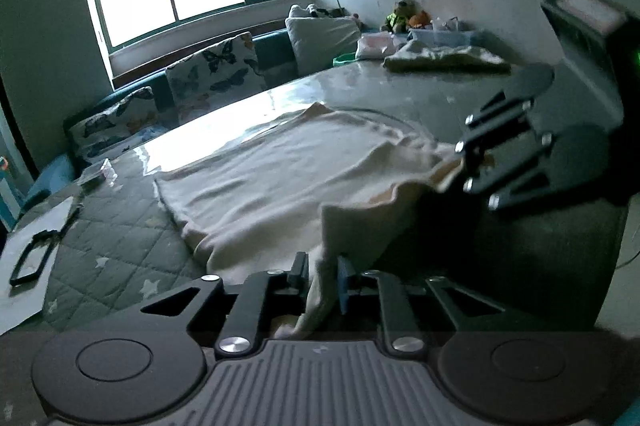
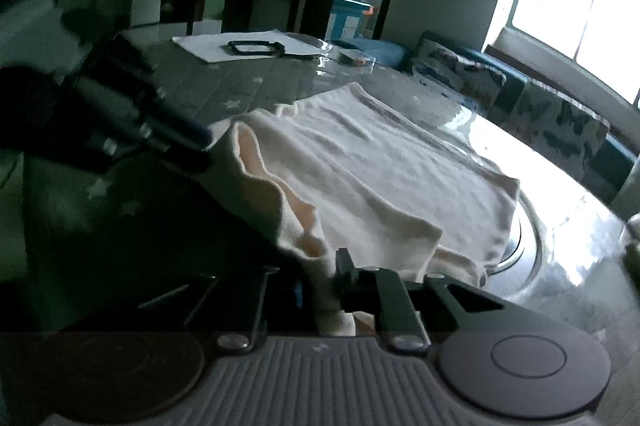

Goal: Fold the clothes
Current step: 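Grasp the opposite side edge with the left gripper and fold it inward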

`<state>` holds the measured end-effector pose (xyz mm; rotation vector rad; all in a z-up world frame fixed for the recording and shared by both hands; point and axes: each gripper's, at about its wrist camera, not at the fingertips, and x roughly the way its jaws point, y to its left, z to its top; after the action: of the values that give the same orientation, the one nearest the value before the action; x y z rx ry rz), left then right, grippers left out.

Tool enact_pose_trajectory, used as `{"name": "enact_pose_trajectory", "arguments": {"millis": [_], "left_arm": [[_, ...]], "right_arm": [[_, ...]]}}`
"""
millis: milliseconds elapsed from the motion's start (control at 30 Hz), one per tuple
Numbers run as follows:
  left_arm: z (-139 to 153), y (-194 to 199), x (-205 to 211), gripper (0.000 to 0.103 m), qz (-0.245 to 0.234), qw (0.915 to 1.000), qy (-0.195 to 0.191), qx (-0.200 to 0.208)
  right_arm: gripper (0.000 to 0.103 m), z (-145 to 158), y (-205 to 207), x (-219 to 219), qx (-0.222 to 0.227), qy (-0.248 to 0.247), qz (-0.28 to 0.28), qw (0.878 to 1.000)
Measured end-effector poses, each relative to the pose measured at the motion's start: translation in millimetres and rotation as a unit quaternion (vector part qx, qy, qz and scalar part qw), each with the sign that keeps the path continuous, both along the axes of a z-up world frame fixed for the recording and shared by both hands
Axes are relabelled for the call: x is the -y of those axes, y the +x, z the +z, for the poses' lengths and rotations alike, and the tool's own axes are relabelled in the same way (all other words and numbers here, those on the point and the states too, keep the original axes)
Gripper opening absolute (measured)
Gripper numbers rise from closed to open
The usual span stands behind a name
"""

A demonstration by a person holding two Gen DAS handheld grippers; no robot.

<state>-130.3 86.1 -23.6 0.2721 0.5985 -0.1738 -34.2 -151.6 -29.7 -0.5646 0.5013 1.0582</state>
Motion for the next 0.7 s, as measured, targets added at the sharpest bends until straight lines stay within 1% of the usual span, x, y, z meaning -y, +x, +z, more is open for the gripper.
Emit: {"name": "enact_pose_trajectory", "arguments": {"millis": [33,67,133,200,233,267,367,500,533,567,600,633,667,700], "left_arm": [[-1.5,-1.9,-0.5,0.023,0.000,1.0000,0.005,0.001],[-3.0,-3.3,-0.7,0.027,0.000,0.9999,0.011,0.000],[-5.4,-5.9,0.1,0.028,-0.004,0.9997,0.024,0.004],[-7.4,-7.3,1.0,0.032,-0.011,0.9993,0.034,0.007],[-8.4,-8.0,1.6,0.043,-0.015,0.9992,0.038,0.008],[-9.2,-8.4,2.3,0.051,-0.018,0.9990,0.040,0.009],[-11.3,-8.8,5.8,0.052,-0.029,0.9981,0.052,0.014],[-17.2,-2.5,9.3,0.052,-0.032,0.9962,0.079,0.018],[-18.6,0.0,9.0,0.052,-0.032,0.9959,0.083,0.015],[-19.9,2.6,8.3,0.048,-0.033,0.9957,0.086,0.012],[-21.3,5.0,7.2,0.042,-0.034,0.9954,0.089,0.010],[-22.8,7.5,5.7,0.030,-0.036,0.9950,0.093,0.006],[-24.0,9.2,4.1,0.021,-0.038,0.9947,0.096,0.004],[-25.1,10.6,2.4,0.019,-0.039,0.9944,0.098,0.002]], "right_arm": [[0.012,1.1,1.7,0.6,-0.005,0.003,-0.003,1.000],[0.011,2.2,3.4,1.2,-0.011,0.006,-0.005,1.000],[0.011,4.4,6.8,2.4,-0.022,0.011,-0.011,1.000],[0.011,6.7,8.4,3.3,-0.027,0.015,-0.013,0.999],[0.011,7.5,7.3,3.8,-0.028,0.016,-0.015,0.999],[0.011,8.3,6.2,4.3,-0.028,0.016,-0.017,0.999],[0.011,11.2,5.6,3.7,-0.026,0.017,-0.020,0.999],[0.011,13.9,6.6,3.5,-0.023,0.020,-0.021,0.999],[0.011,14.2,6.0,3.1,-0.021,0.019,-0.020,0.999],[0.011,14.2,5.9,2.9,-0.020,0.019,-0.020,0.999],[0.011,14.2,5.7,2.6,-0.019,0.019,-0.020,0.999],[0.011,14.1,5.5,2.4,-0.017,0.018,-0.021,0.999],[0.011,13.4,4.6,2.2,-0.015,0.017,-0.021,1.000],[0.011,12.8,3.8,2.0,-0.013,0.017,-0.021,1.000]]}}
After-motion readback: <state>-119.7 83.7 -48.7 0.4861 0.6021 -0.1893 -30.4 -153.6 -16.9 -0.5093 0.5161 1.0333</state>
